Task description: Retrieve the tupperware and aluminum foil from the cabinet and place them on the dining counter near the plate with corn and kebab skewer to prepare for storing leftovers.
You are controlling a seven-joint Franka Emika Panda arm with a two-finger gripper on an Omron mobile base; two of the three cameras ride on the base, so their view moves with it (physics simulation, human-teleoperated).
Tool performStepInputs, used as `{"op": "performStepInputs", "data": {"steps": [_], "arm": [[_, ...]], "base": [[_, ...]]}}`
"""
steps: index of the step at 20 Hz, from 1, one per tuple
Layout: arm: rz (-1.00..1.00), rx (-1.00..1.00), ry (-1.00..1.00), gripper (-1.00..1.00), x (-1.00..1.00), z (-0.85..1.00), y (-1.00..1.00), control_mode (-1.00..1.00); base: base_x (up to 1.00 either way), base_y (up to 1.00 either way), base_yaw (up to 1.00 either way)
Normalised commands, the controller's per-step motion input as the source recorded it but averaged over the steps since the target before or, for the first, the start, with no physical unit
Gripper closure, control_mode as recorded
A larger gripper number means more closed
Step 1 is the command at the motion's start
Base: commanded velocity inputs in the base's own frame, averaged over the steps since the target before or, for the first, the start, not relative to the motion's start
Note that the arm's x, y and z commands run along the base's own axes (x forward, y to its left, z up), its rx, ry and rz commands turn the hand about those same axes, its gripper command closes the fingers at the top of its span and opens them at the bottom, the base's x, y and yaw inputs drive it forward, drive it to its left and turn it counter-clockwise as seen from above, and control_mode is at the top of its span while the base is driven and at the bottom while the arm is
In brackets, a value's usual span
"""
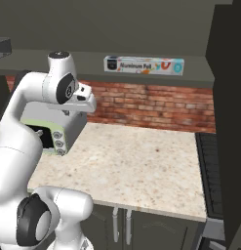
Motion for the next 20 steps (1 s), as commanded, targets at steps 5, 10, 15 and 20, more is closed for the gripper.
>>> {"op": "performStepInputs", "data": {"steps": [5,10,15,20], "arm": [[0.00,0.01,-0.06,-1.00,-0.06,-0.02,-0.06,-1.00],[0.00,0.00,-0.42,-1.00,-0.20,0.22,0.00,-1.00],[-0.06,0.00,-0.42,-1.00,0.00,0.57,0.02,-1.00],[-0.17,0.00,-0.25,-1.00,0.00,0.72,0.01,-1.00]], "base": [[0.00,0.00,0.00],[0.00,0.00,0.00],[0.00,0.00,0.00],[0.00,0.00,0.00]]}}
